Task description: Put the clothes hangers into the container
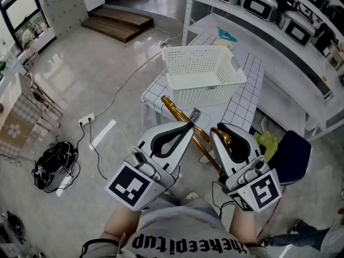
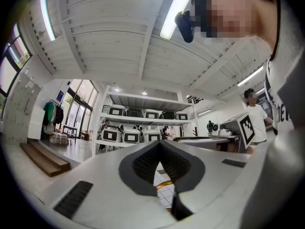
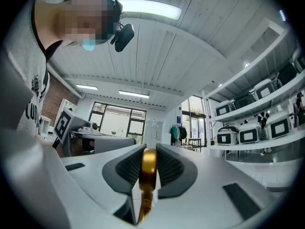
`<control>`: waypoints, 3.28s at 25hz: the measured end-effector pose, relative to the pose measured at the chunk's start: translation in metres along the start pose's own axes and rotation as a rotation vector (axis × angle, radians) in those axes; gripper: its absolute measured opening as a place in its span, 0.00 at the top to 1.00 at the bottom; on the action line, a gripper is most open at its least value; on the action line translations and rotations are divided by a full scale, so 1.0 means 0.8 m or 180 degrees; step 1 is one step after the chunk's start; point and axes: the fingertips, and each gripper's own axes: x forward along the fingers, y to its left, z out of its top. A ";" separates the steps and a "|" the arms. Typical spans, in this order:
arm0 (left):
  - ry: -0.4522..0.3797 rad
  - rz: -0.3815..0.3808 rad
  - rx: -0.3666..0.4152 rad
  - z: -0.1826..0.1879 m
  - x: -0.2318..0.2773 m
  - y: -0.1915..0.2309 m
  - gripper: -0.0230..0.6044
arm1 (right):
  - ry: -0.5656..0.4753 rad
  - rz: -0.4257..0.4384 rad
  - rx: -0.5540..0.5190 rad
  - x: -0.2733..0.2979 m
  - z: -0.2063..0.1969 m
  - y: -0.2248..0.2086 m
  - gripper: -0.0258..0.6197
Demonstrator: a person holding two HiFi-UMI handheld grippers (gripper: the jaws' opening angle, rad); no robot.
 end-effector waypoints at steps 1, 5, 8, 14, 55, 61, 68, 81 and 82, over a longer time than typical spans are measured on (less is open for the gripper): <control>-0.0004 -0.0003 0.0002 0.001 0.000 0.000 0.94 | 0.0001 -0.0003 0.0000 0.000 0.000 0.000 0.85; -0.0008 -0.0012 0.0001 0.001 0.001 -0.001 0.94 | 0.0009 -0.0009 -0.0001 -0.001 0.000 0.000 0.85; -0.0017 -0.0019 -0.0001 0.001 0.000 0.001 0.94 | 0.0010 -0.0011 -0.0009 0.001 -0.001 0.002 0.85; -0.0027 -0.0035 -0.0001 0.001 -0.012 0.015 0.94 | 0.0033 -0.0031 -0.0020 0.016 -0.003 0.011 0.85; -0.0096 0.0684 0.0083 -0.005 0.104 0.158 0.94 | -0.0226 0.0613 -0.0201 0.155 0.022 -0.157 0.85; -0.0082 0.0808 0.0081 -0.006 0.137 0.174 0.94 | -0.0224 0.0788 -0.0251 0.177 0.024 -0.191 0.85; -0.0026 0.1012 0.0064 -0.009 0.158 0.196 0.94 | -0.0231 0.1005 -0.0262 0.206 0.024 -0.220 0.85; 0.0100 0.1472 0.0068 -0.012 0.178 0.239 0.94 | -0.0264 0.1470 -0.0277 0.269 0.020 -0.253 0.85; 0.0113 0.1504 0.0057 -0.011 0.179 0.243 0.94 | -0.0260 0.1504 -0.0270 0.276 0.020 -0.254 0.85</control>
